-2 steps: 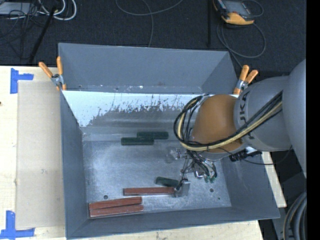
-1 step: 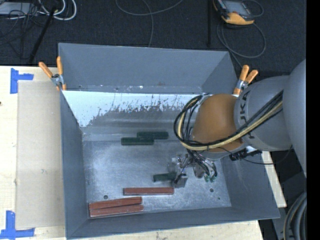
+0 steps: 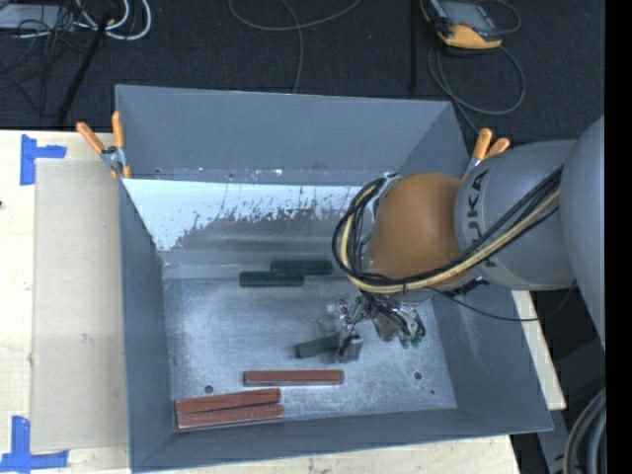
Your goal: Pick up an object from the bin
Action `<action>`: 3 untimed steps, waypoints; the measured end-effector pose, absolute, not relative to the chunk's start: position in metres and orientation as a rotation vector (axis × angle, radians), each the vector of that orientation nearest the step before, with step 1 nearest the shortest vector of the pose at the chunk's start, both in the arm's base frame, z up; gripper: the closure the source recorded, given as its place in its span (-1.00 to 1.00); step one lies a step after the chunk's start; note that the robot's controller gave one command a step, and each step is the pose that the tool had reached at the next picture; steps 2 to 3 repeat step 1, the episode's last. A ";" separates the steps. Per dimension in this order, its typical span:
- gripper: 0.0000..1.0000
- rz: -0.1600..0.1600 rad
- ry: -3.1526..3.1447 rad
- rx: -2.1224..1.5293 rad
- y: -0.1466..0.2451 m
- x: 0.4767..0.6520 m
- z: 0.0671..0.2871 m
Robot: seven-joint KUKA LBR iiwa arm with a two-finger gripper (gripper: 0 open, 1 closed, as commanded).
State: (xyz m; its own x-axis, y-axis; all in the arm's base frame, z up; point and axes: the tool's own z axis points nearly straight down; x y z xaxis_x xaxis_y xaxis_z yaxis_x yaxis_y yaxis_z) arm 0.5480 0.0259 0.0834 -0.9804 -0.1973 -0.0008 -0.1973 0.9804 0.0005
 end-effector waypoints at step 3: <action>1.00 -0.002 3.114 -0.330 0.010 0.582 0.294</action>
Offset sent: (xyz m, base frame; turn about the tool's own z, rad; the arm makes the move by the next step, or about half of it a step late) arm 0.0317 -0.0162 0.2059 -0.0148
